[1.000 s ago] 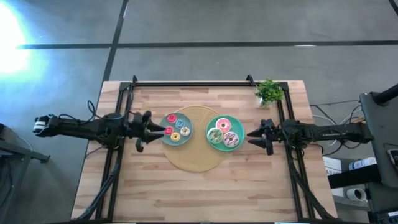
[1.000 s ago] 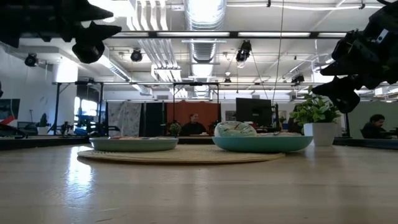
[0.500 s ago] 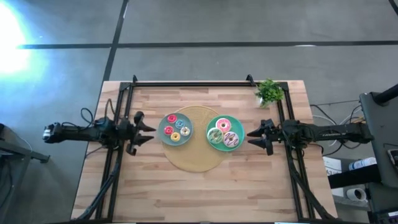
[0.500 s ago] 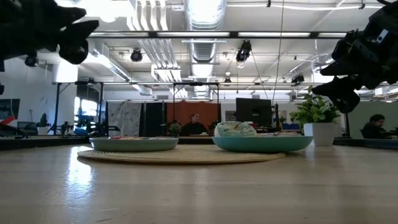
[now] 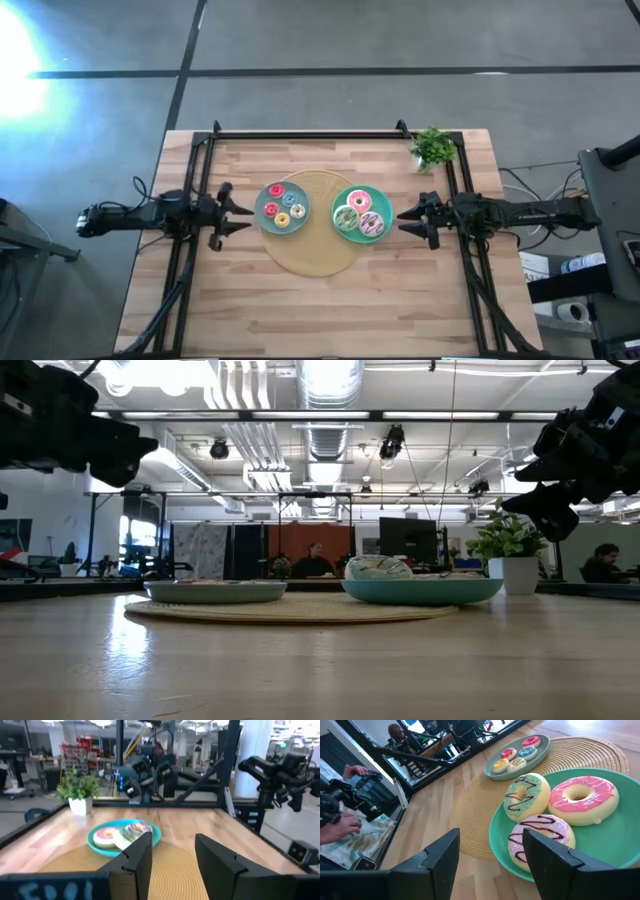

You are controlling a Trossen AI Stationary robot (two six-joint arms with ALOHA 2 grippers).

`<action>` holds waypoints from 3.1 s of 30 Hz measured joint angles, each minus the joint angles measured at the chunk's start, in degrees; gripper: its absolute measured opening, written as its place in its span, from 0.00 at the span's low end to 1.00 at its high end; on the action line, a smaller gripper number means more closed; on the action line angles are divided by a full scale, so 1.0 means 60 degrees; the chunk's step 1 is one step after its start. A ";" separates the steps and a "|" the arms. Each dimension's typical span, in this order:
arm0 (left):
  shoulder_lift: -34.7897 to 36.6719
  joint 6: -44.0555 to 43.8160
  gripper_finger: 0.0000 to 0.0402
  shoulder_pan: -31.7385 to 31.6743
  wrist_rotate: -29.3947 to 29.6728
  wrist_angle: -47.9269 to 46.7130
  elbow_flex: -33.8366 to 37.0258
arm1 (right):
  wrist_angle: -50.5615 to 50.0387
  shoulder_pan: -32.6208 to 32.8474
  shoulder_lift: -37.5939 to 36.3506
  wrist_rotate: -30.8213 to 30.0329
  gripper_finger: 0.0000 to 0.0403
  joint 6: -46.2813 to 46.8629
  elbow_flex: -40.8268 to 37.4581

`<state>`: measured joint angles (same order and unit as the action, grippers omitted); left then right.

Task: Pick & Place donuts
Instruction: Return to Home Position

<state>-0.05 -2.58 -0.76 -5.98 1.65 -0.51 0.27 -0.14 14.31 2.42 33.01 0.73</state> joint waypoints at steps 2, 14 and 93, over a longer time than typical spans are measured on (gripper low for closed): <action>0.0000 0.0002 0.31 -0.0064 -0.0014 -0.0004 0.0004 | 0.0000 0.0000 0.0010 0.0000 0.52 0.0000 0.0000; -0.0056 -0.0989 0.31 -0.0365 -0.0035 0.0000 0.0000 | 0.0000 -0.0002 0.0006 0.0002 0.52 0.0000 0.0000; -0.0204 -0.1004 0.31 -0.0367 -0.0033 0.0004 -0.0015 | 0.0138 0.0189 -0.2292 0.0331 0.52 -0.5005 -0.0029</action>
<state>-1.28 -8.60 -2.96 -6.17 1.67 -0.60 1.10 0.99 0.56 4.40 2.98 0.56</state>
